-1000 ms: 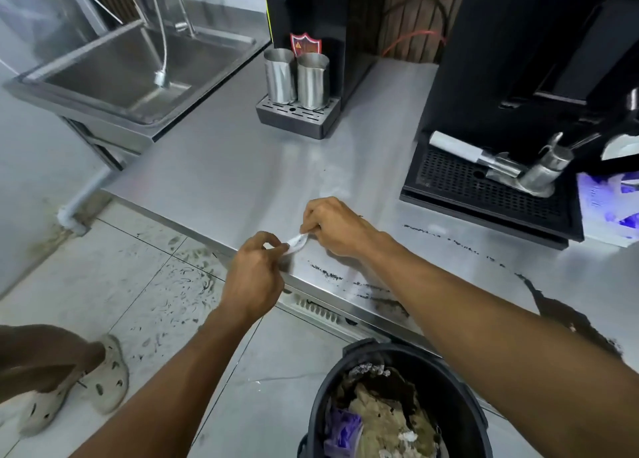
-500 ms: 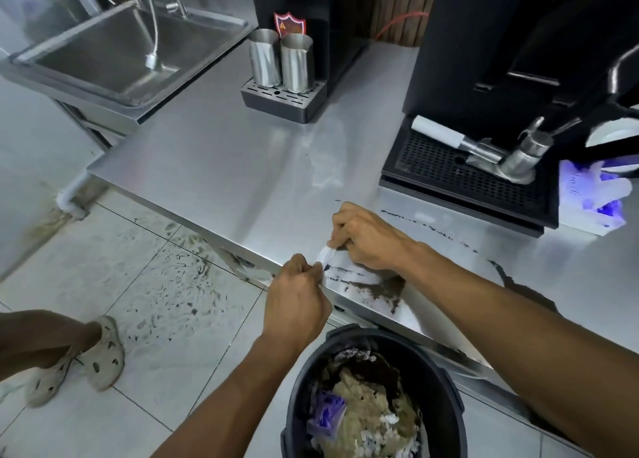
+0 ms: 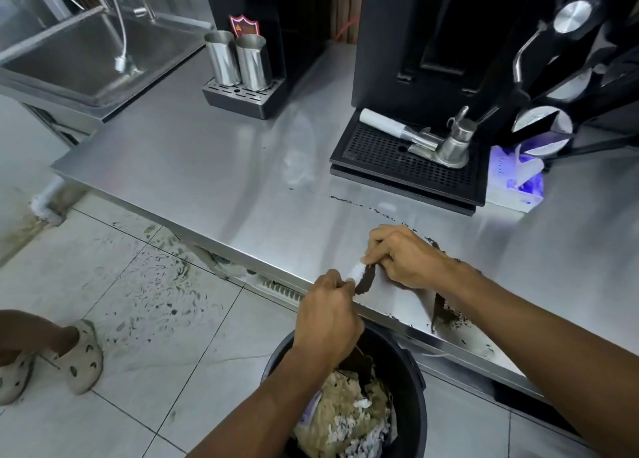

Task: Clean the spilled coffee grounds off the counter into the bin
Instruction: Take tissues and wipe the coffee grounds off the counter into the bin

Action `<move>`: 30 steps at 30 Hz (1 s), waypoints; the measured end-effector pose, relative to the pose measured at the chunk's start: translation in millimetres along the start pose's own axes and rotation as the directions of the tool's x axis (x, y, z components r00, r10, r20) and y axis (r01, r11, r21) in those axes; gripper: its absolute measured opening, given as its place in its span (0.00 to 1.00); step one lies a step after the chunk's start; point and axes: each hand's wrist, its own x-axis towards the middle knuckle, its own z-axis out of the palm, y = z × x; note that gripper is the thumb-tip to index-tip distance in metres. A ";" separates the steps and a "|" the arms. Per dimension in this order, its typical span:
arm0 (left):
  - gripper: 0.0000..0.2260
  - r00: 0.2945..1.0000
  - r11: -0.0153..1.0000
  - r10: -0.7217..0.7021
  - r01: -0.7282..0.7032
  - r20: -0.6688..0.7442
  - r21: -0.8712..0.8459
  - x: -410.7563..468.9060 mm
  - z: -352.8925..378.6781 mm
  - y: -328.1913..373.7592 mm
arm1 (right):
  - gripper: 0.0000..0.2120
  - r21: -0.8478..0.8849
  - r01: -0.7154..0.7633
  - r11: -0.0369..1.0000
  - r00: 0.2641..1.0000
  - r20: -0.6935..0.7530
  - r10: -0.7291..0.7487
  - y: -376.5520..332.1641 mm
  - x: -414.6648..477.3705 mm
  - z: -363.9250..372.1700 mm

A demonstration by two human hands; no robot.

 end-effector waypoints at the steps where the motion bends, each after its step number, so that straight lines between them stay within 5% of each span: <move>1: 0.15 1.000 1.000 -0.008 0.008 0.005 -0.019 0.4 -3.5 0.2 | 0.11 0.004 -0.022 1.000 1.000 0.023 0.022 -1.5 -2.3 -4.3; 14: 0.09 0.967 0.996 -0.086 0.080 -0.242 -0.035 64.7 -71.8 -94.8 | 0.08 -0.048 0.054 0.997 0.997 -0.052 -0.057 -55.1 149.8 -9.6; 18: 0.12 0.961 0.992 -0.122 0.117 -0.249 -0.038 116.7 -91.8 -142.4 | 0.07 -0.061 0.010 0.998 0.997 -0.075 -0.014 -55.3 218.6 -9.1; 30: 0.16 0.987 0.996 0.085 -0.085 -0.135 0.009 263.2 -108.8 -242.6 | 0.12 0.030 -0.252 0.967 0.961 -0.111 0.254 -14.3 334.1 -7.0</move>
